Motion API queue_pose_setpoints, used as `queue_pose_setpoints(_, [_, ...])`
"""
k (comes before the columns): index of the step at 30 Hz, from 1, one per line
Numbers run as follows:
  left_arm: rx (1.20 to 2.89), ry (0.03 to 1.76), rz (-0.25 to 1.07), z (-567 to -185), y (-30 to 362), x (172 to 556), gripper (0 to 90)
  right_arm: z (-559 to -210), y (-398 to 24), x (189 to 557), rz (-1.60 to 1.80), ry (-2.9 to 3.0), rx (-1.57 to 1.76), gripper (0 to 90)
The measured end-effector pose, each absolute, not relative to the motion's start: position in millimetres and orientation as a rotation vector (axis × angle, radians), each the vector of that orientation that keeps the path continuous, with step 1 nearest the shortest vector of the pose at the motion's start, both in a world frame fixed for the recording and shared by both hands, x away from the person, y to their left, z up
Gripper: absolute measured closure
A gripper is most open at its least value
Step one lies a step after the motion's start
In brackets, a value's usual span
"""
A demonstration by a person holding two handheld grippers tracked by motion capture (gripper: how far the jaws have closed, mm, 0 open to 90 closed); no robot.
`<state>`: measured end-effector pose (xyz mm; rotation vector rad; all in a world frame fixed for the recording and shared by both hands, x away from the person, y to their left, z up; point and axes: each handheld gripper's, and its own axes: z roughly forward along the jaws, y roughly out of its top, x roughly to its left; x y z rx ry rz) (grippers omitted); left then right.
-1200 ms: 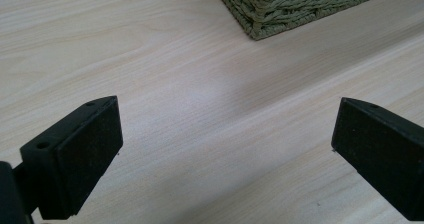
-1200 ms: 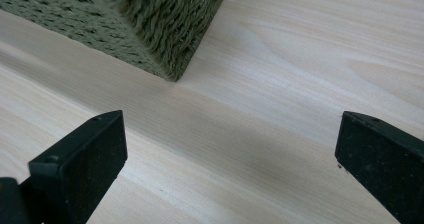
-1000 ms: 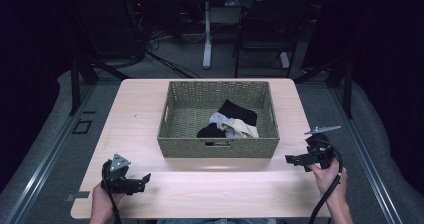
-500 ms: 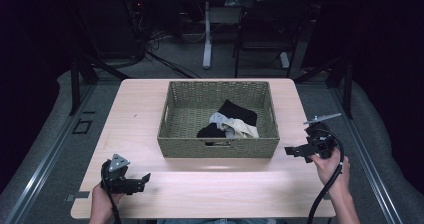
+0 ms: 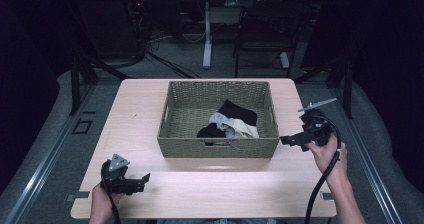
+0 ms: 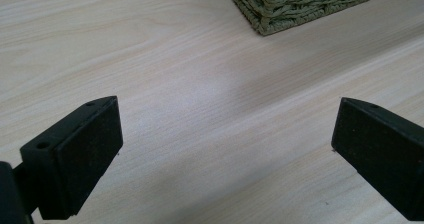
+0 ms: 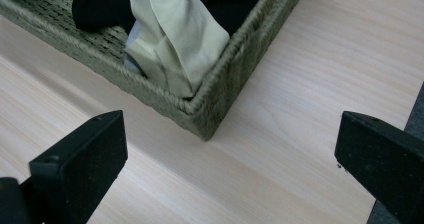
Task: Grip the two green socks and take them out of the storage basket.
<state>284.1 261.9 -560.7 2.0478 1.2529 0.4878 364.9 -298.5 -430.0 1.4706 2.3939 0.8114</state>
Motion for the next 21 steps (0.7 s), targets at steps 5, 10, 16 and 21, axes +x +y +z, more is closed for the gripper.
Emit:
queue_pose_setpoints(5, [2.049,1.253,0.484,-561,261,284,0.0,-416,-286,372,0.799,2.406,1.424,1.2])
queue_pose_setpoints(10, [2.052,1.245,0.487,-561,261,284,0.0,-407,-271,384,0.781,2.421,1.398,2.1])
queue_pose_setpoints(16, [2.051,1.244,0.487,-561,261,284,0.0,-401,-247,401,0.785,2.456,1.366,3.1])
queue_pose_setpoints(21, [2.051,1.246,0.487,-561,261,284,0.0,-401,-227,416,0.776,2.504,1.339,4.2])
